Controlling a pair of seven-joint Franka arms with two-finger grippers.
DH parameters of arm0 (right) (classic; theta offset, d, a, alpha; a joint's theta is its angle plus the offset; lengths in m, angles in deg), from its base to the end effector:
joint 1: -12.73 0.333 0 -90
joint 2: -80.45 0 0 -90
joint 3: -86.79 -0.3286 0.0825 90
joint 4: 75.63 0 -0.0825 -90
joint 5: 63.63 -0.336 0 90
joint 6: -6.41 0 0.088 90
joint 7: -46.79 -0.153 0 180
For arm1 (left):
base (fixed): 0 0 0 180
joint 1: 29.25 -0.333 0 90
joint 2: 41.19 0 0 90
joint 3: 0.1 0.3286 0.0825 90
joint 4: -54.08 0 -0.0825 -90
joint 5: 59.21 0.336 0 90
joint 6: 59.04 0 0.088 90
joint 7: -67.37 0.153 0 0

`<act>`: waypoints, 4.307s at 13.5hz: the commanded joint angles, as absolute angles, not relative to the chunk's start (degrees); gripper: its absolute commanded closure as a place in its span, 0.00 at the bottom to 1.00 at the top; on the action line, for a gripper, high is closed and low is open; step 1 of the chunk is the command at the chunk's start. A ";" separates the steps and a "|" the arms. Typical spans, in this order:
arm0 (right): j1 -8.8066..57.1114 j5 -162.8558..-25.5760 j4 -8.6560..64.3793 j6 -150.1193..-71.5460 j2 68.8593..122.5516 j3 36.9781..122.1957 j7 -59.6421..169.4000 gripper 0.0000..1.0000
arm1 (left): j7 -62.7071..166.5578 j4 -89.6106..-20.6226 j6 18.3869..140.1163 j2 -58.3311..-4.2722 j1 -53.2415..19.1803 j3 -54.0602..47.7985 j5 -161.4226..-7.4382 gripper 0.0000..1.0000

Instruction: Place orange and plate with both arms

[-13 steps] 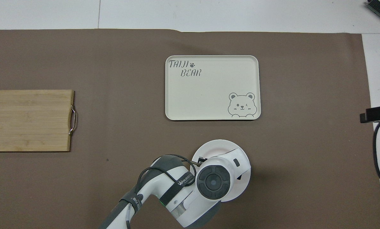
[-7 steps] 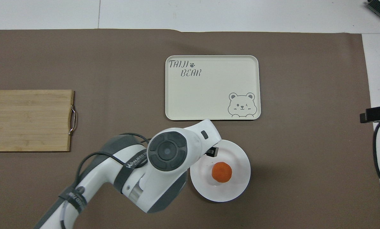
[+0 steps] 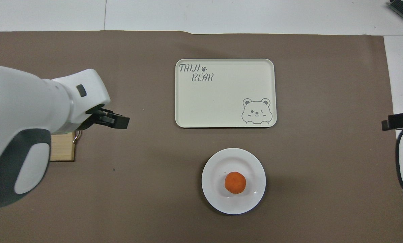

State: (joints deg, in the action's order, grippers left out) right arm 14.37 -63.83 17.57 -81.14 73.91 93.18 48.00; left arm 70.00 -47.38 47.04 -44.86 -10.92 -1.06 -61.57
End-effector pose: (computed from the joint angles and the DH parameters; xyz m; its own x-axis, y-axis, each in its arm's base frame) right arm 0.4639 -0.0413 0.6188 0.9980 -0.0611 0.0152 -0.0608 -0.9980 -0.0158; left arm 0.4839 -0.1750 0.5638 0.9218 -0.3593 0.1456 -0.3675 -0.9294 0.0331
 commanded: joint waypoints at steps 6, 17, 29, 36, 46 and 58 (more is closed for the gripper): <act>14.22 -63.01 17.54 -80.33 73.33 93.03 48.99 0.00 | 77.56 -23.29 23.86 -36.81 -20.90 -1.60 -60.35 0.00; 14.22 -63.01 17.54 -80.16 73.33 93.03 48.99 0.00 | 76.95 -33.28 24.10 -44.00 -21.43 -1.95 -60.00 0.00; 14.40 -76.43 24.73 -83.94 73.51 93.03 50.83 0.00 | 74.75 -33.02 24.19 -44.00 -21.43 -1.95 -58.50 0.00; 12.91 -90.85 36.06 -86.40 73.42 93.38 63.38 0.00 | 74.75 -33.02 24.19 -44.00 -21.43 -1.95 -58.50 0.00; 16.24 -109.05 56.72 -104.93 75.53 93.29 78.42 0.00 | 74.75 -33.02 24.28 -44.00 -21.43 -1.95 -58.50 0.00; 22.39 -129.02 67.37 -113.91 82.74 93.29 91.54 0.00 | 74.75 -33.02 24.19 -44.00 -21.43 -1.95 -58.50 0.00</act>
State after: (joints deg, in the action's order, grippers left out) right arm 21.48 -126.79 66.33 -113.00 83.82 93.20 91.90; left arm 75.28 -31.12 23.01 -42.45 -20.75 -1.34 -59.50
